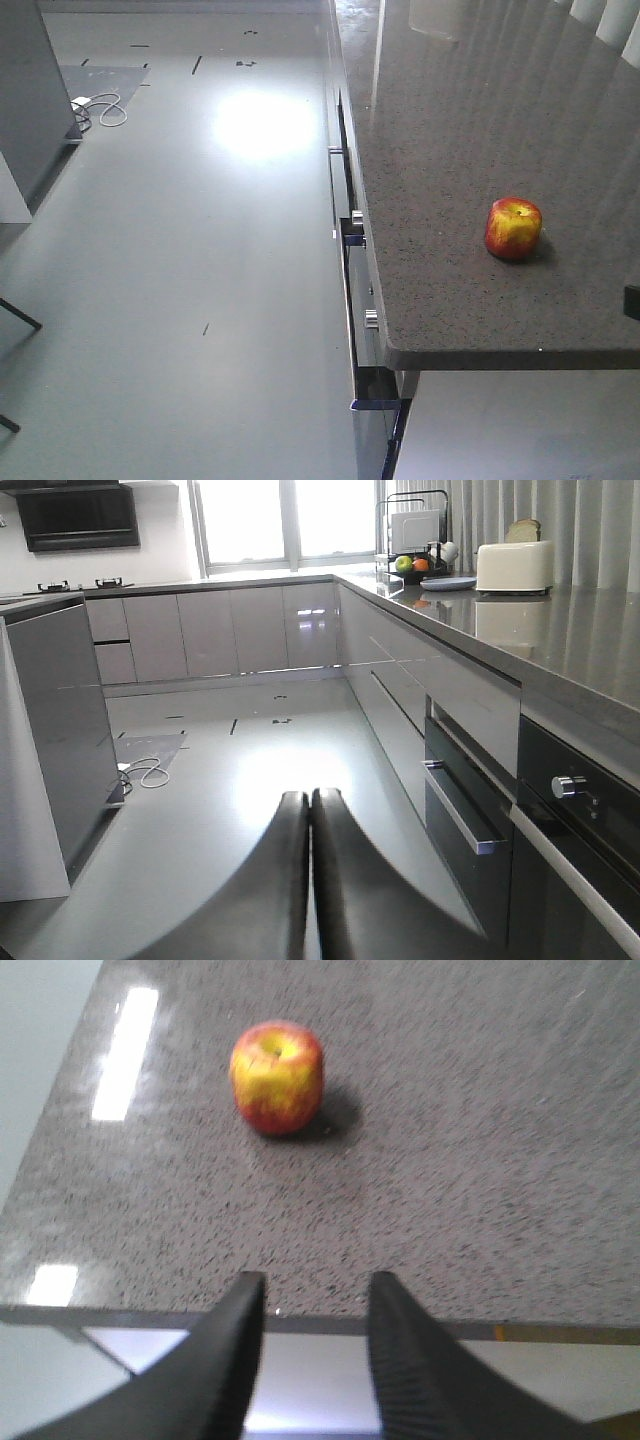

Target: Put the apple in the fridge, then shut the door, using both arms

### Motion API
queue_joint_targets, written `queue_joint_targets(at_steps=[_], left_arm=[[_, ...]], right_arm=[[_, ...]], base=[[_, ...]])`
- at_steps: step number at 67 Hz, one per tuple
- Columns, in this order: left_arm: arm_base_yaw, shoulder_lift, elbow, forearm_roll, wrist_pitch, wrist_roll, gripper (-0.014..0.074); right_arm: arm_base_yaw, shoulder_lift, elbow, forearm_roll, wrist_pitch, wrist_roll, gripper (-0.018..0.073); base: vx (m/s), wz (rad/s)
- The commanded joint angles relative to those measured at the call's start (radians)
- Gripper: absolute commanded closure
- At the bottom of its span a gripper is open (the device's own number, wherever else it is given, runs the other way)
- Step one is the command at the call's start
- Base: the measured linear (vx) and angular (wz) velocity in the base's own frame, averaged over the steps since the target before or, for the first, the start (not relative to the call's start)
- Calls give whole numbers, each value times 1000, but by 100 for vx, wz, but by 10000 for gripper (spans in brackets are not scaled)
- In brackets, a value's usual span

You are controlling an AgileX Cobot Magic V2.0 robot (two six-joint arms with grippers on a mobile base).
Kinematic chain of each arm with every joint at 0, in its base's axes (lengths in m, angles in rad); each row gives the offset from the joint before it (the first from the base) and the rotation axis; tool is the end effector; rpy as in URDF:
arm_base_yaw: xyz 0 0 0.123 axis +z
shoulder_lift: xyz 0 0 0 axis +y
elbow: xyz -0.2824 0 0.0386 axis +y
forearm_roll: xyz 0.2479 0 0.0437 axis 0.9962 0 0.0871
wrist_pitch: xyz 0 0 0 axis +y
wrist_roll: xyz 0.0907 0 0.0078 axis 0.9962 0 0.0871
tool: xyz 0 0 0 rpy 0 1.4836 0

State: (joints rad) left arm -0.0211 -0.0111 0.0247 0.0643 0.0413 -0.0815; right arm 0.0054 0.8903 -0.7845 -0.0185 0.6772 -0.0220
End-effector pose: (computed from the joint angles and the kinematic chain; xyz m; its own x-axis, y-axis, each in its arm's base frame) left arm 0.0566 -0.0009 0.2016 0.0320 -0.0179 -0.9993 0.0190 0.9997 -0.0173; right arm 0.1732 -0.0001 0.3256 -0.6406 -0.0399 -0.7668 -0.0198 0.9992 -0.0354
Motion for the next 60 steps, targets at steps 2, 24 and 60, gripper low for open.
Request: queue_joint_targets(at_steps=[2,24,60], left_arm=[[-9,-14,-18,-1,-68,2,603],[-9,-14,-18,-1,-68,2,603],[-9,-14,-18,-1,-68,2,603]], right_arm=[[-5,89,-74,51,-30,-61,67],[-5,349,-230,108,-9,-98,-61],[-5,753,-578,127,41,-108,-37]], base=[[0,0],[0,0],[0,0]])
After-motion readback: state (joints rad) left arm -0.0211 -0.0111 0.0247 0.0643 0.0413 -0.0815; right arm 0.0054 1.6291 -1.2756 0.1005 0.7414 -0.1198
